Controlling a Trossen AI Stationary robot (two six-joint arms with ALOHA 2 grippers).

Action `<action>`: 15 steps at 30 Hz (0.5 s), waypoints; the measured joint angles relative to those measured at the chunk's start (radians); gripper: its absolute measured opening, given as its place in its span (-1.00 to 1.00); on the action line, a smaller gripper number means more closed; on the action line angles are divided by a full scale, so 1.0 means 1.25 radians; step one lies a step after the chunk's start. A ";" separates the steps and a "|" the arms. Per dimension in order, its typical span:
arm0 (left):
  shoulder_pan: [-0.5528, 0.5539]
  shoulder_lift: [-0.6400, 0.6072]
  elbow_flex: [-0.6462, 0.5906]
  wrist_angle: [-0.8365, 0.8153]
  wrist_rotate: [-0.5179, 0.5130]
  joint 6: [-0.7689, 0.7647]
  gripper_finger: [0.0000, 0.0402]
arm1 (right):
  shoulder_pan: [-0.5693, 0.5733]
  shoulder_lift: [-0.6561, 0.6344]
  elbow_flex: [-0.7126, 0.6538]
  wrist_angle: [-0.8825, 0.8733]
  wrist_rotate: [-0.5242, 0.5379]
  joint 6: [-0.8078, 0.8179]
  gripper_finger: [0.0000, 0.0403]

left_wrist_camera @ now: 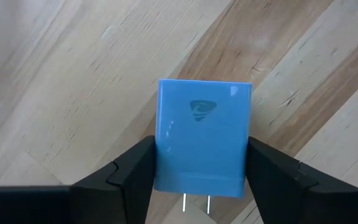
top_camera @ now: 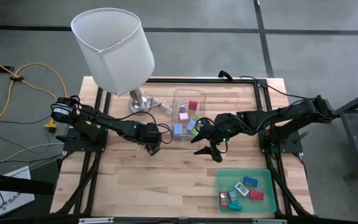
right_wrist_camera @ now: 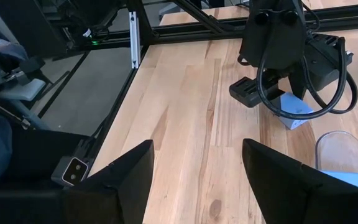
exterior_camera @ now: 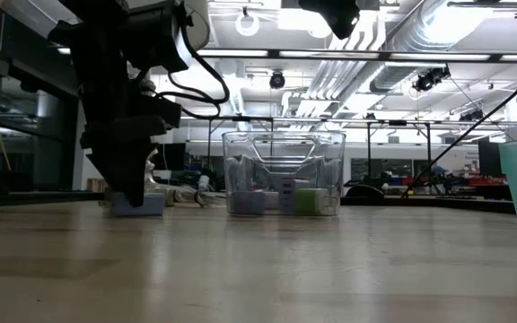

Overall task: Pick & Place Office items
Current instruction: Put the light blue charger adapter into the transparent bin

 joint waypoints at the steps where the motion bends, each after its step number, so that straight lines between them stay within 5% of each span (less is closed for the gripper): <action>1: 0.000 0.000 0.000 0.000 0.000 0.000 0.04 | 0.000 0.000 0.000 0.000 0.000 0.000 0.15; 15: 0.000 -0.014 0.010 0.022 0.005 0.015 0.02 | 0.000 0.000 0.000 0.000 0.000 0.000 0.15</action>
